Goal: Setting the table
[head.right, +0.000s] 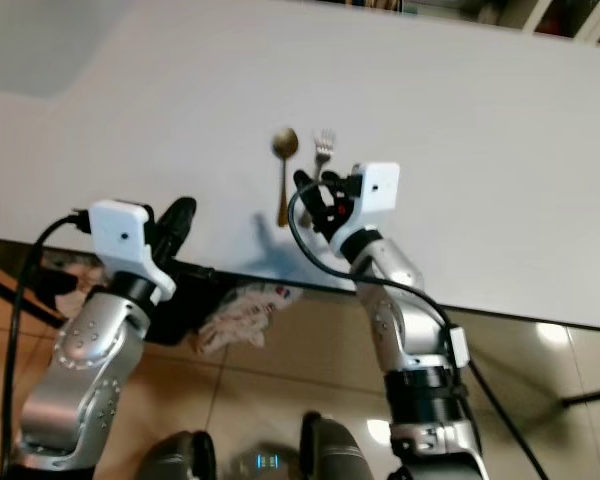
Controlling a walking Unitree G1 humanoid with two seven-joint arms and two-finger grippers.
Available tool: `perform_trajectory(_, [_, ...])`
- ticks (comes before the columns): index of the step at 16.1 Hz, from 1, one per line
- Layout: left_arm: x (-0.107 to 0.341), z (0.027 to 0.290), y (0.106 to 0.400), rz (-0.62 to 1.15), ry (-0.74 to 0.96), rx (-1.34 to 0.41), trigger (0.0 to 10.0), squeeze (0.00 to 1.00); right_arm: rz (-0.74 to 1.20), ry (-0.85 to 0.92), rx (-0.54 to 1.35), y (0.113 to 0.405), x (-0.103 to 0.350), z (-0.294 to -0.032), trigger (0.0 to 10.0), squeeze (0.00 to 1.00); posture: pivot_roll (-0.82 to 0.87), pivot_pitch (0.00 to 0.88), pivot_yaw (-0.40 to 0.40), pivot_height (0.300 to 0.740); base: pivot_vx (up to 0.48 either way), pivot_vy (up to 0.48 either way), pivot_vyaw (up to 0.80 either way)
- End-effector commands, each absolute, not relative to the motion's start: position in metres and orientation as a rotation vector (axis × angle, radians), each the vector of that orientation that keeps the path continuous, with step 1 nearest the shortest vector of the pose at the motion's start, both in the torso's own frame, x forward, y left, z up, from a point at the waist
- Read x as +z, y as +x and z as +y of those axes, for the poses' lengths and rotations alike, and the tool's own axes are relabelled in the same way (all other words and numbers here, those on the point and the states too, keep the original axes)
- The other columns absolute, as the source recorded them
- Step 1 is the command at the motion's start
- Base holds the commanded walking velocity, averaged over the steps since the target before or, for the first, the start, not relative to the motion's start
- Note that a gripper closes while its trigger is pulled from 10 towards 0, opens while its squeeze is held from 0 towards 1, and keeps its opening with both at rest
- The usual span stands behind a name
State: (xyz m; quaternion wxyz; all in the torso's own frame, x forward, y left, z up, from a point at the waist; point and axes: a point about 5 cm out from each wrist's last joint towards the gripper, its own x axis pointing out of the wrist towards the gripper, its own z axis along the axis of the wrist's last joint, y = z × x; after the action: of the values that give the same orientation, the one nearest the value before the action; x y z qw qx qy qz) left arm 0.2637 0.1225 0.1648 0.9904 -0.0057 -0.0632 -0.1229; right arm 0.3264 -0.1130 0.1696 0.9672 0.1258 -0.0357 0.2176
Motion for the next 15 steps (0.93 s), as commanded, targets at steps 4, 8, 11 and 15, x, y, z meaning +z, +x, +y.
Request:
perform_trajectory(4, [0.148,0.132,0.264,-0.084,0.005,-0.199,10.0,0.00,-0.100,0.221,0.461,0.324,0.166,-0.108,10.0,0.00,-0.10,0.080,-0.026,0.740,0.000,0.480,0.00])
perform_trajectory(8, [0.134,0.131,0.263,-0.048,-0.006,-0.200,10.0,0.00,-0.100,0.197,0.450,0.327,0.162,-0.107,10.0,0.00,-0.10,0.072,-0.027,0.740,0.000,0.480,0.00])
perform_trajectory(11, [0.126,0.131,0.263,-0.029,-0.017,-0.197,10.0,0.00,-0.059,0.172,0.456,0.325,0.150,-0.103,10.0,0.00,-0.09,0.065,-0.025,0.740,0.000,0.480,0.00])
perform_trajectory(15, [0.113,0.128,0.260,0.006,-0.014,-0.217,10.0,0.00,-0.025,0.120,0.439,0.324,0.136,-0.099,10.0,0.00,-0.08,0.047,-0.013,0.740,0.000,0.480,0.00])
